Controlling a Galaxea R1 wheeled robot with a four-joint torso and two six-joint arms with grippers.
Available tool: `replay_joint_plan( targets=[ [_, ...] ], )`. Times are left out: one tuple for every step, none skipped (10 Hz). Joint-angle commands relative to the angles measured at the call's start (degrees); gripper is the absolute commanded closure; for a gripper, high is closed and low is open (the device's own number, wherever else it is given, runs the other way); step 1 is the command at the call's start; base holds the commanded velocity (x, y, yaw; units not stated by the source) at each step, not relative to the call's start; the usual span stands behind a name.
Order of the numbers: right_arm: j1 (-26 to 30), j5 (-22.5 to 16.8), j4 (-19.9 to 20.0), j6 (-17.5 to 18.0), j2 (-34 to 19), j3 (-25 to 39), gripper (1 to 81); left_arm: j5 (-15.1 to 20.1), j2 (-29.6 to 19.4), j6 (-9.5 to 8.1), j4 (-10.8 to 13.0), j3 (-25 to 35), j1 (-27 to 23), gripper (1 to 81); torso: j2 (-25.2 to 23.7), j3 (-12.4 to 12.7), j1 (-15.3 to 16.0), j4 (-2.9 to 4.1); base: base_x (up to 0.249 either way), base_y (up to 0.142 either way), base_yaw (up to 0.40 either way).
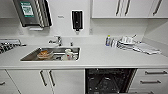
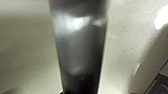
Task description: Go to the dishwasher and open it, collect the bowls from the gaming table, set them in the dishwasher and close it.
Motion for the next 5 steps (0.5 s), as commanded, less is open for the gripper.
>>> replay_joint_plan(
  targets=[
    [3.85, -8.62, 0.09, 0.60, -0.63, -2.02, 1.0, 0.22, -2.14, -0.11, 0.14, 1.78, -4.14, 1.0, 0.00, 0.02, 0.00, 0.00, -0.071, 0.000, 0.000],
    [3.67, -8.62, 0.00, 0.51, -0.46, -2.02, 1.0, 0.22, -2.06, -0.11, 0.14, 1.78, -4.14, 1.0, 0.00, 0.00, 0.02, 0.00, -0.071, 0.000, 0.000],
    [3.33, -8.53, -0.09, 0.51, -0.28, -2.19, 1.0, 0.22, -2.06, -0.11, 0.14, 1.78, -4.14, 1.0, 0.00, 0.00, 0.02, 0.00, -0.071, 0.000, 0.000],
    [2.80, -8.11, 0.00, 0.51, 0.16, -2.97, 1.0, 0.30, -1.80, -0.11, 0.14, 1.78, -4.14, 1.0, 0.00, 0.00, 0.02, 0.00, -0.071, 0.000, 0.000],
    [1.83, -6.27, -0.09, 0.51, 0.33, -3.94, 1.0, 0.30, -1.62, -0.11, 0.14, 1.70, -4.14, 1.0, 0.00, -0.02, 0.02, 0.00, -0.072, 0.000, 0.000]
  ],
)
